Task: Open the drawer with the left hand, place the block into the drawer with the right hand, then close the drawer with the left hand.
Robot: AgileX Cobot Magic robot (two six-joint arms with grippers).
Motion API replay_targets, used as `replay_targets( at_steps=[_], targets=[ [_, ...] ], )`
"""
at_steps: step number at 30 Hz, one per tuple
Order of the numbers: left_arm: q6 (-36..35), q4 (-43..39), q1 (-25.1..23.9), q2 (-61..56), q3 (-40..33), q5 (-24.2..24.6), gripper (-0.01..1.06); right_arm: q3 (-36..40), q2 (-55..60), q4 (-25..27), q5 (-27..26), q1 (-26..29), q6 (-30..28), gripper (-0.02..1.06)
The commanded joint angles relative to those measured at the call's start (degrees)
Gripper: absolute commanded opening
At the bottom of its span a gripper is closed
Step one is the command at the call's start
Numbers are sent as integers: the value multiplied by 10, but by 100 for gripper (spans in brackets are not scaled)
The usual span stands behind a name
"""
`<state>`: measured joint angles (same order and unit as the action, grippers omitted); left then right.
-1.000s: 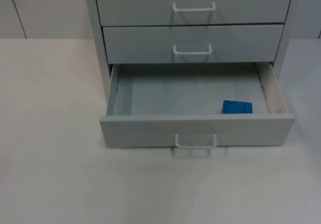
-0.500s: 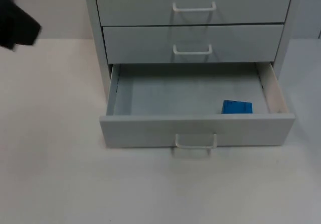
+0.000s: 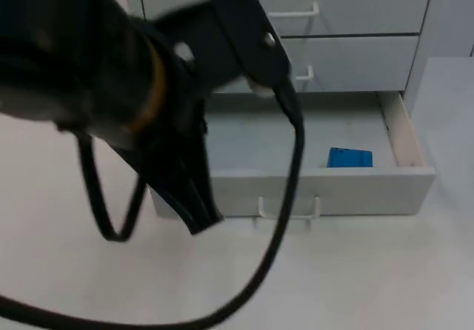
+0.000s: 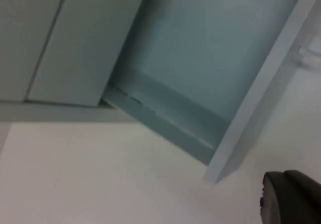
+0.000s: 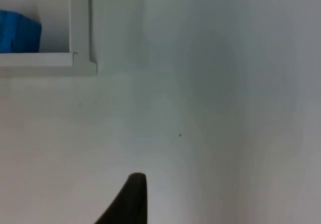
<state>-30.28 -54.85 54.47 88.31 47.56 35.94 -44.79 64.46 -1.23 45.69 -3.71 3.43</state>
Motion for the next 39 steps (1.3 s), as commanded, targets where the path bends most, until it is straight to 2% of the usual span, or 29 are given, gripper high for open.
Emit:
replay_targets(
  at_steps=[1,5,11,20,29,32,35,39],
  targets=[
    [-39,-42,5,28,4,-27,0,3,-2,0,-4,-2,-3,105],
    [-131,-149,5,84,4,-70,0,3,-2,-1,-5,-2,-3,105],
    [-208,-252,5,143,4,-69,0,3,-2,-3,-10,-2,-3,105],
    [-234,-284,5,200,9,-94,0,3,-2,-17,-15,-2,-3,105],
    [-306,-391,5,266,31,-63,0,3,-2,-17,-15,-2,-3,105],
    [-360,-451,2,293,42,-27,0,3,-2,-17,-15,-2,-3,105],
    [-387,-451,1,303,56,3,0,3,-2,-17,-16,-2,-3,105],
    [-390,-451,-16,307,76,-9,0,3,-2,-17,-20,-2,-3,105]
  ],
)
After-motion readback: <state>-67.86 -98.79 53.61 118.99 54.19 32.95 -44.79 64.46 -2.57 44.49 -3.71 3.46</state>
